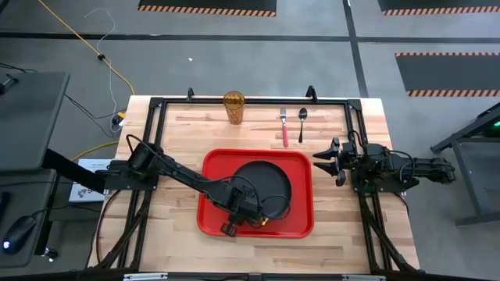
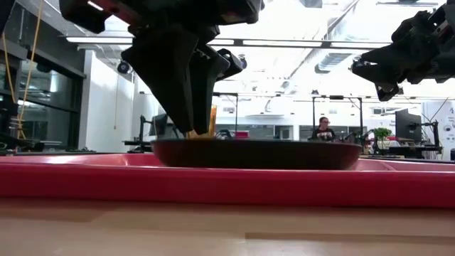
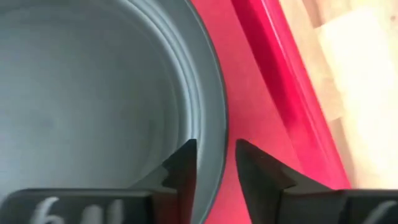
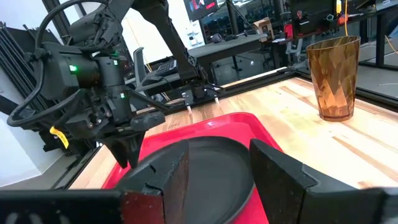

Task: Pick and place plate/cup/fork/spoon on tray
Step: Put the orange cup on the top left side of the the black plate on the red tray

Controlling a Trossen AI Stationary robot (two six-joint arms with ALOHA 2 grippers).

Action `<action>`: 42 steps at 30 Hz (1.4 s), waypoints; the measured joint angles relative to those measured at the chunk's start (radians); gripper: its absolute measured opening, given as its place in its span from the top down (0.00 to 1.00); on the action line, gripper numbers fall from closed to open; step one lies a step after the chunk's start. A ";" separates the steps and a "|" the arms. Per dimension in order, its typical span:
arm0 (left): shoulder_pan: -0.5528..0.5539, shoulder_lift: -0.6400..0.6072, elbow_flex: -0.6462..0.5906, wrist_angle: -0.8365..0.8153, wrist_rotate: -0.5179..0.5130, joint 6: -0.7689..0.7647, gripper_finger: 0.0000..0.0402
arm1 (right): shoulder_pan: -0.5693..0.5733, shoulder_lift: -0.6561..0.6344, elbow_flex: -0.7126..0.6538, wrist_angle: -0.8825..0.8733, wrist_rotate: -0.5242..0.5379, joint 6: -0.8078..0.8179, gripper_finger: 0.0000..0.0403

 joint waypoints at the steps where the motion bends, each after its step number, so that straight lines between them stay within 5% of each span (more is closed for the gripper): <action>1: 0.002 0.000 0.000 0.000 0.010 -0.009 0.71 | 0.000 0.000 0.000 0.000 0.000 -0.001 0.60; 7: 0.025 0.000 0.039 -0.061 0.070 -0.051 0.56 | 0.000 0.000 0.000 0.000 0.000 -0.001 0.60; 13: 0.079 0.000 0.226 -0.236 0.072 -0.106 0.42 | 0.000 0.000 0.000 0.000 0.000 0.000 0.60; 21: 0.172 -0.037 0.484 -0.372 0.070 -0.249 0.38 | 0.000 0.000 0.000 0.000 0.000 -0.001 0.60; 29: 0.225 -0.240 0.497 -0.302 -0.130 -0.293 0.39 | 0.000 -0.001 0.000 0.001 0.000 -0.002 0.60; 35: 0.233 -0.465 0.382 -0.222 -0.338 -0.311 0.39 | 0.000 -0.001 0.000 0.001 0.000 0.000 0.60; 42: 0.232 -0.824 -0.029 0.058 -0.409 -0.406 0.39 | 0.000 -0.001 0.000 0.001 0.000 -0.001 0.60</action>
